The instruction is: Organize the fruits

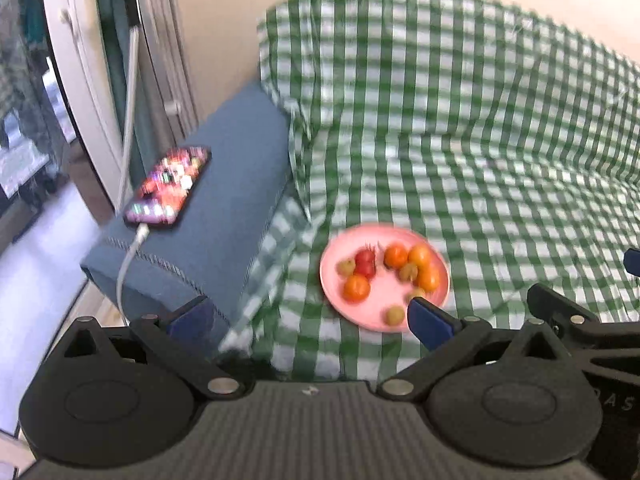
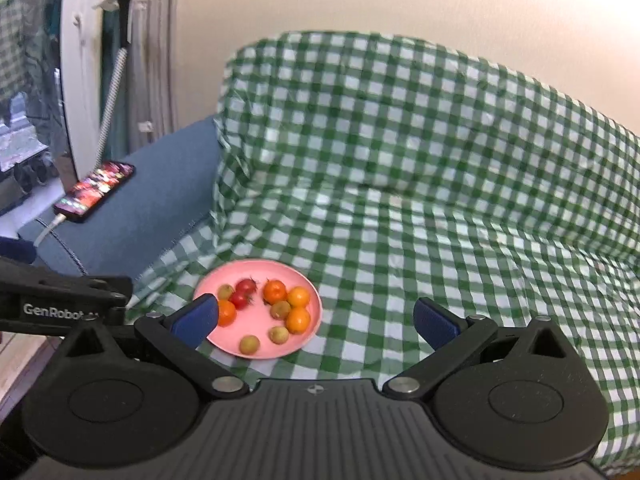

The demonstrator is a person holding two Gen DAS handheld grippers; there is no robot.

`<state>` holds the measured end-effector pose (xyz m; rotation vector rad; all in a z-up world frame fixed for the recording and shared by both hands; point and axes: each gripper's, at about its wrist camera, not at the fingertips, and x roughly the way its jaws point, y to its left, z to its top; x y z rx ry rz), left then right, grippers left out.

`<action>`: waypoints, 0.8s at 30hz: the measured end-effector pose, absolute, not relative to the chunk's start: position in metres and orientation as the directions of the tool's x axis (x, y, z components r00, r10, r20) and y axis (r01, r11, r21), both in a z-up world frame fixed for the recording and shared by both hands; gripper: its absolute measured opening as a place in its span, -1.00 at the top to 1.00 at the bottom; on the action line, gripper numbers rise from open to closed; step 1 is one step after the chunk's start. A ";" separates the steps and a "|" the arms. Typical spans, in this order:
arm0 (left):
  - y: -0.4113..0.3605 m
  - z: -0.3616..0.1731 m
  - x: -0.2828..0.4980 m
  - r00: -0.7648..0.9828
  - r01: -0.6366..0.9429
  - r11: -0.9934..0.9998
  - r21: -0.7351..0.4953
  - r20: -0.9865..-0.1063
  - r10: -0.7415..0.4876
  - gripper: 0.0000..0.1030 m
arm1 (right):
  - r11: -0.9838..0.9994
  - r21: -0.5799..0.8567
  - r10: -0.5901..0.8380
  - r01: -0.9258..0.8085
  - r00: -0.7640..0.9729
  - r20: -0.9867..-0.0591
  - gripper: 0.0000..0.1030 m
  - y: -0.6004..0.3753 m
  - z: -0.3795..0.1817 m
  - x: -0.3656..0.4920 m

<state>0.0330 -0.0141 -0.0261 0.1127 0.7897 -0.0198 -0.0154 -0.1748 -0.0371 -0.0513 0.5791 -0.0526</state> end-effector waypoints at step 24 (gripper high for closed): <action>-0.026 -0.058 0.039 0.663 0.123 0.972 0.199 -0.745 0.069 -1.00 | 0.997 -0.063 -0.075 0.047 0.821 -0.565 -0.99 -0.173 -0.064 -0.013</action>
